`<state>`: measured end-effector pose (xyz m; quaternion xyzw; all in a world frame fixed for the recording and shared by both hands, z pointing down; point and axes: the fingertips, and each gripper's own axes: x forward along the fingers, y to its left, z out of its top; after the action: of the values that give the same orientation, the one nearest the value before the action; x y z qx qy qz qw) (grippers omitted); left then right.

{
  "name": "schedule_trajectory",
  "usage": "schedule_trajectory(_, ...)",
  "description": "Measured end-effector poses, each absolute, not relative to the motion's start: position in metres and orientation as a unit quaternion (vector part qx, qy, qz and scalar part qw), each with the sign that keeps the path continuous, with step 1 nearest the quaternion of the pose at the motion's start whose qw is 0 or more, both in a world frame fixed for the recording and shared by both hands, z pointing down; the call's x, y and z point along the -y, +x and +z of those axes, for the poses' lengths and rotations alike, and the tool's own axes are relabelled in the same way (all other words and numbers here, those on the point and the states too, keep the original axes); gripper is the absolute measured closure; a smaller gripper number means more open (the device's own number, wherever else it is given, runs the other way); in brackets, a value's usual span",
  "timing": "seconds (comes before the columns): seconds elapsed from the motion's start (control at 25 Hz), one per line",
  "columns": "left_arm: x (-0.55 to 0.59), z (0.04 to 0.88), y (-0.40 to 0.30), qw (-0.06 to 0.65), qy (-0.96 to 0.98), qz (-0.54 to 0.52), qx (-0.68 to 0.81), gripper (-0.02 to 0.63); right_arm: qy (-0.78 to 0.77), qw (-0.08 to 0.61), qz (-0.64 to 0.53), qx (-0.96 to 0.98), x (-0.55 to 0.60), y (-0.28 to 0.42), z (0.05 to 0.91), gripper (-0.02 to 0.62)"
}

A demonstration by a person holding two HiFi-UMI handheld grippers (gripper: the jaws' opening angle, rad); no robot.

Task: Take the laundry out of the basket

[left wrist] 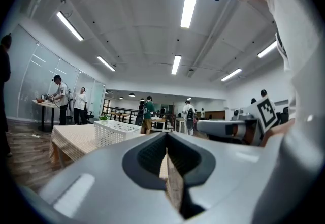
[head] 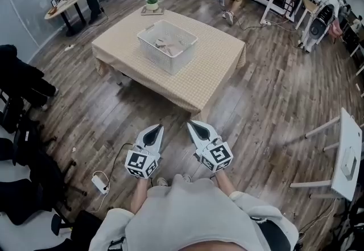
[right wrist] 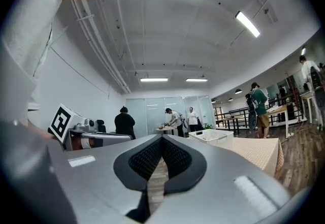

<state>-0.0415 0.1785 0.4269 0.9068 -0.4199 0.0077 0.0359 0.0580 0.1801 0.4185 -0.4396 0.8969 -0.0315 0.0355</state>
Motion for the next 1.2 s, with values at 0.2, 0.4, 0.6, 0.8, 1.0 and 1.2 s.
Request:
schedule_trajectory(0.2,-0.179,0.433,-0.026,0.039,0.905,0.009,0.423,0.595,-0.441,0.032,-0.036,-0.896,-0.178,0.074,0.427,0.597)
schedule_trajectory(0.4,-0.179,0.436,-0.027,0.043,0.902,0.017,0.430,0.595,-0.442,0.037,-0.046,-0.895,-0.174,0.079,0.431,0.597)
schedule_trajectory(0.6,-0.172,0.437,-0.026,0.039,0.899,0.020,0.435,0.595,-0.439,0.044,-0.049,-0.896,-0.164,0.081,0.434,0.597)
schedule_trajectory(0.8,-0.173,0.439,-0.026,0.041,0.897,0.020,0.440,0.595,-0.434,0.042,-0.047,-0.899,-0.162,0.079,0.435,0.597)
schedule_trajectory(1.0,-0.160,0.438,-0.021,0.039,0.896,0.021,0.442,0.595,-0.430,0.046,-0.044,-0.900,-0.146,0.080,0.431,0.597)
schedule_trajectory(1.2,-0.147,0.443,-0.013,0.043,0.899,0.024,0.436,0.595,-0.436,0.044,-0.049,-0.898,-0.137,0.090,0.438,0.597)
